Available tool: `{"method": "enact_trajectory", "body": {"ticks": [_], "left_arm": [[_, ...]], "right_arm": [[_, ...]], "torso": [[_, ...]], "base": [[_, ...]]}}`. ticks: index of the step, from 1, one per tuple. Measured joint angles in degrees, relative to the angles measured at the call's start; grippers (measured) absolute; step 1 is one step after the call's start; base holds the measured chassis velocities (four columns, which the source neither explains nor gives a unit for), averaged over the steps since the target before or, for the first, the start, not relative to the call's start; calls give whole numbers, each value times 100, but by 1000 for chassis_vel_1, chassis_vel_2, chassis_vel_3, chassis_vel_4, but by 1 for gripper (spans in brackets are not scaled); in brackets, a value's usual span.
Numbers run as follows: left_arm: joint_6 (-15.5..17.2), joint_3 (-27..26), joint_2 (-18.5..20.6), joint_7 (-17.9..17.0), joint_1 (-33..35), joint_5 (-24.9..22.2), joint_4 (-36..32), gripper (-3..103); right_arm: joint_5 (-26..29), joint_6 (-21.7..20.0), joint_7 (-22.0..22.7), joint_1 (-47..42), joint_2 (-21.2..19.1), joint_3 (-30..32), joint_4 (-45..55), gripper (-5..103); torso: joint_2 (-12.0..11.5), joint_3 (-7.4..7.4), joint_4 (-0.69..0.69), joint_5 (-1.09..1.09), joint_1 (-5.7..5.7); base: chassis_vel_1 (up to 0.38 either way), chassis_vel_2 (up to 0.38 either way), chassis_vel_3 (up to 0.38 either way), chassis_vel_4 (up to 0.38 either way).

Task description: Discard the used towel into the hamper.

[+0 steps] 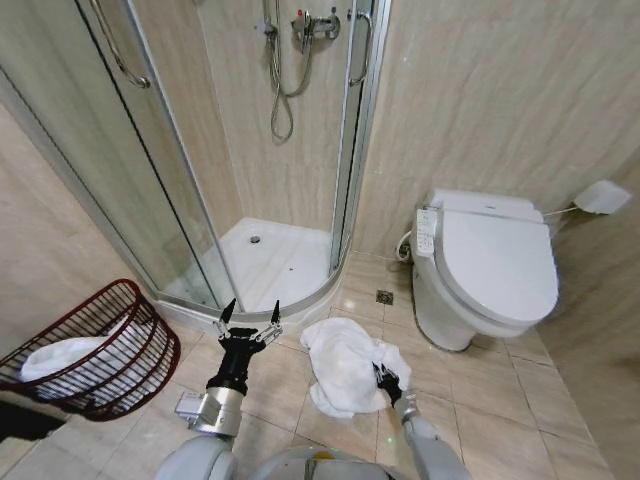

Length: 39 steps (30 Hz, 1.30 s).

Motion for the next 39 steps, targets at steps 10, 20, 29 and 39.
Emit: {"method": "enact_trajectory", "body": {"ticks": [10, 20, 29, 39], "left_arm": [[0, 0, -1, 0, 0, 0, 0, 100], [0, 0, 0, 0, 0, 0, 0, 100], [0, 0, 0, 0, 0, 0, 0, 100], [0, 0, 0, 0, 0, 0, 0, 100]], "right_arm": [[701, -212, -97, -838, 141, -22, 2023, 13], [1378, -1044, 72, -2078, 121, 97, 5238, 13], [2105, -1530, 210, -2816, -381, 420, 7919, 13], [2400, -1682, 425, -2949, -646, 1206, 9334, 13]], "torso": [[1, 0, 1, 1, 0], [3, 0, 2, -1, 0], [3, 0, 1, -1, 0], [3, 1, 2, 2, 0]], "base": [[0, 0, 0, 0], [0, 0, 0, 0], [0, 0, 0, 0], [0, 0, 0, 0]]}}
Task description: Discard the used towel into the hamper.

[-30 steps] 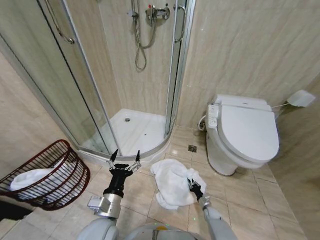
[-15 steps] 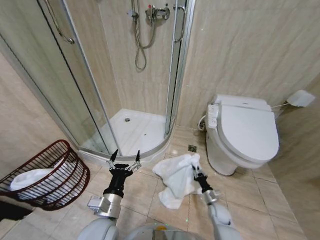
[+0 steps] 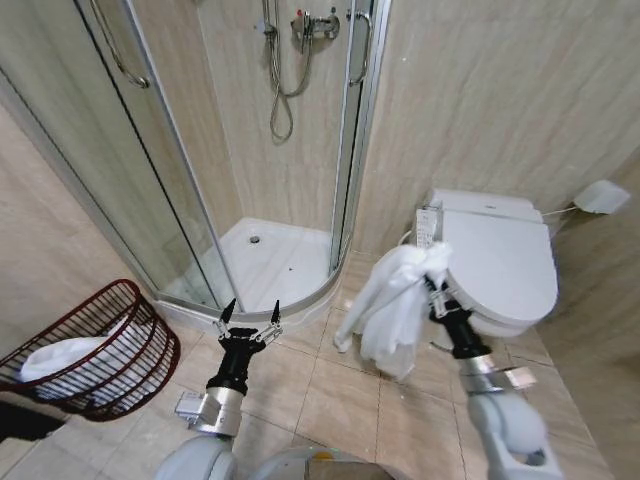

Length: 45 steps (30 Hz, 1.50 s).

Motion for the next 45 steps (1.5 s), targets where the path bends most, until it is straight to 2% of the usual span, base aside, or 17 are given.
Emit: {"method": "enact_trajectory", "body": {"ticks": [6, 8, 13, 15, 21, 34, 45], "left_arm": [[0, 0, 0, 0, 0, 0, 0, 100], [0, 0, 0, 0, 0, 0, 0, 100], [0, 0, 0, 0, 0, 0, 0, 100], [0, 0, 0, 0, 0, 0, 0, 100], [0, 0, 0, 0, 0, 0, 0, 100], [0, 0, 0, 0, 0, 0, 0, 100], [0, 0, 0, 0, 0, 0, 0, 100]], "right_arm": [[363, -106, 26, -74, -81, 468, 618, 13], [407, -103, 184, -40, -87, 598, 803, 13], [327, 265, 455, 5, -98, 729, 715, 13], [337, 295, 492, -12, -78, 748, 721, 13], [378, 377, 714, -154, 53, 724, 1086, 13], [425, 735, 658, -137, -56, 934, 1039, 13], [877, 718, 656, -92, -275, 1243, 1290, 13]], "torso": [[0, 0, -1, -2, 0], [0, 0, -1, -3, 0], [50, 28, 0, -1, 22], [70, 43, -1, 1, 29], [245, 156, -1, -3, 86], [551, 363, -1, -1, 186], [842, 550, -1, -2, 289]], "base": [[0, 0, 0, 0], [0, 0, 0, 0], [0, 0, 0, 0], [0, 0, 0, 0], [0, 0, 0, 0], [0, 0, 0, 0], [0, 0, 0, 0]]}}
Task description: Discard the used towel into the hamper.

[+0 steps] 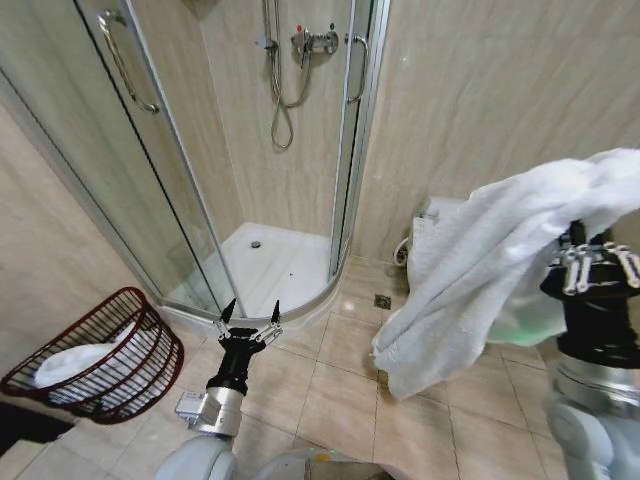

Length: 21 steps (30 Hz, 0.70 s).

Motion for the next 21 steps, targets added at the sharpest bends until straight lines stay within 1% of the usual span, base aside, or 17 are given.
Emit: {"method": "enact_trajectory", "body": {"ticks": [4, 10, 17, 21], "left_arm": [[0, 0, 0, 0, 0, 0, 0, 100], [0, 0, 0, 0, 0, 0, 0, 100], [0, 0, 0, 0, 0, 0, 0, 100], [0, 0, 0, 0, 0, 0, 0, 100]], "right_arm": [[63, 24, 8, 10, -62, 28, -12, 13], [88, 61, 23, 6, -38, 2, -37, 13], [135, -20, 76, 25, -103, -31, 6, 13], [165, -62, 92, 114, -156, -43, -3, 13]], "torso": [[86, 54, 0, 0, 33], [216, 134, 1, 0, 83], [374, 231, 1, 0, 144], [497, 300, 0, 0, 197]], "base": [[0, 0, 0, 0], [0, 0, 0, 0], [0, 0, 0, 0], [0, 0, 0, 0]]}}
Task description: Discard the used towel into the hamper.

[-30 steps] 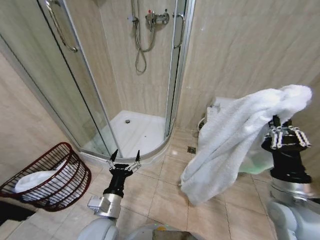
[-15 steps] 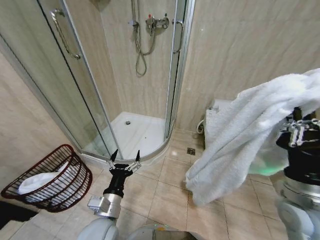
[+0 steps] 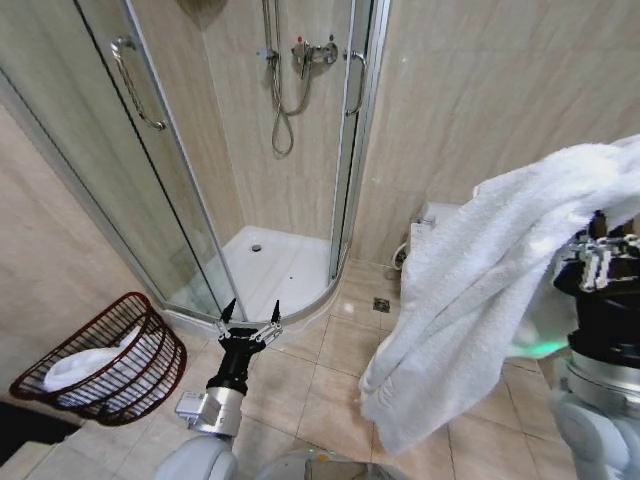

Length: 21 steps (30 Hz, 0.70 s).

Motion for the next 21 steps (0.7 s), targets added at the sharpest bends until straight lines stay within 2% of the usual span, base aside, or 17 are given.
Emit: {"method": "enact_trajectory", "body": {"ticks": [12, 21], "left_arm": [[0, 0, 0, 0, 0, 0, 0, 100], [0, 0, 0, 0, 0, 0, 0, 100]], "right_arm": [[165, 114, -25, 171, -29, 114, -117, 13], [381, 50, -184, 290, -150, 227, -105, 13]], "torso": [[270, 171, 0, 0, 100], [472, 296, 1, 0, 178]], "base": [[0, 0, 0, 0], [0, 0, 0, 0]]}}
